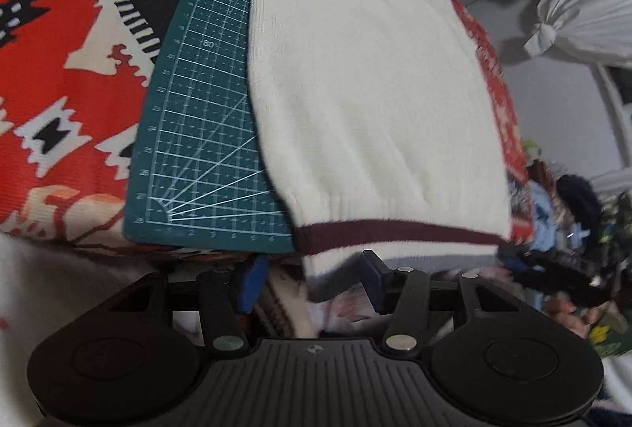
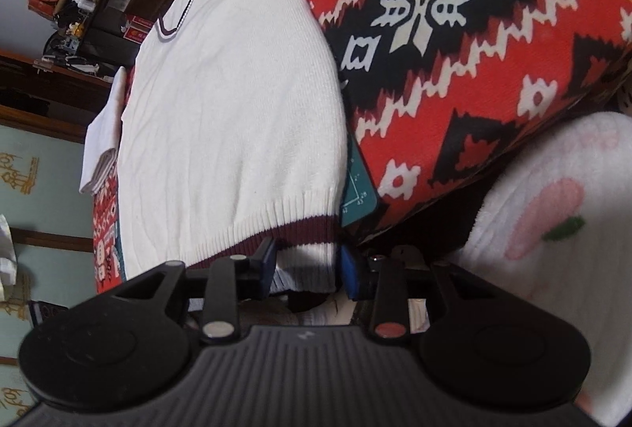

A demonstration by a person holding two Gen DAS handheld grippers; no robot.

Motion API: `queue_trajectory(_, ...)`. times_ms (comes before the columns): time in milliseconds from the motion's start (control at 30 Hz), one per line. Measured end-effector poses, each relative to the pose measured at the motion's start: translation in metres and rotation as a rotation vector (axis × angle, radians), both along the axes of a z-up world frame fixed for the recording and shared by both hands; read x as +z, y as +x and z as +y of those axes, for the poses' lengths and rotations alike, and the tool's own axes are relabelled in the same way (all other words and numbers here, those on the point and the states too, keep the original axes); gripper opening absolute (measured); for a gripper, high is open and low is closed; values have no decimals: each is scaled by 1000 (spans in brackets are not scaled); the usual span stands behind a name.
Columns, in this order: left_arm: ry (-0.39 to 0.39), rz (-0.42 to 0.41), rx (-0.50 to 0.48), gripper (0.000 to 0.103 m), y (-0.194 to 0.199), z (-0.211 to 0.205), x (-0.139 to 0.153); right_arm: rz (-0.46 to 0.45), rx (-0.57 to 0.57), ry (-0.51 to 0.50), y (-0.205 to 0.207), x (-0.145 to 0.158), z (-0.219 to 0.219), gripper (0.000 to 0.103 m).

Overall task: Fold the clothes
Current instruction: 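Grasp the vest's ribbed striped hem with both grippers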

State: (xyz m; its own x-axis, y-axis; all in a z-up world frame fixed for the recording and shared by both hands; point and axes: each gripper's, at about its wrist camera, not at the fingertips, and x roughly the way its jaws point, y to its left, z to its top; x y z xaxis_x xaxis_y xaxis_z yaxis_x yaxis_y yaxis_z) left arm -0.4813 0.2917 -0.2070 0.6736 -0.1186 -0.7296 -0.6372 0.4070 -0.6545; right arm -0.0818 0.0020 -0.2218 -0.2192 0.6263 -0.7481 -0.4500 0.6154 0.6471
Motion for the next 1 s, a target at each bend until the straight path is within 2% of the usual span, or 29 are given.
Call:
queue_trajectory(200, -24, -43, 16, 50, 0, 0, -4, 36, -11, 75, 2, 11, -7, 38)
queue_trajectory(333, -18, -129, 36, 50, -2, 1, 10, 73, -22, 122, 3, 19, -8, 38)
queue_trajectory(400, -26, -142, 42, 50, 1, 3, 11, 98, -38, 134, 4, 18, -5, 38)
queue_trajectory(500, -35, -81, 47, 49, 8, 4, 2, 121, -50, 119, 3, 13, 0, 38)
queue_trajectory(567, -43, -45, 52, 40, 12, 4, -4, 107, -51, 88, -1, 11, 4, 37)
queue_trajectory(667, -46, -17, 55, 37, 14, 4, -3, 71, -50, 45, -6, 10, 10, 35)
queue_trajectory(767, -41, 33, 56, 27, 16, 5, 1, 36, -53, 10, -9, 11, 16, 25)
queue_trajectory(800, -33, 66, 58, 17, 18, 5, 2, 25, -54, -5, -10, 12, 18, 18)
queue_trajectory(867, -14, 139, 59, 7, 24, 5, 3, 7, -58, -37, -11, 13, 19, 7)
queue_trajectory(967, 22, 239, 68, 6, 34, 3, 12, -25, -88, -94, -11, 17, 19, 7)
queue_trajectory(1000, 60, 291, 66, 6, 35, 0, 17, -59, -95, -120, -12, 22, 18, 6)
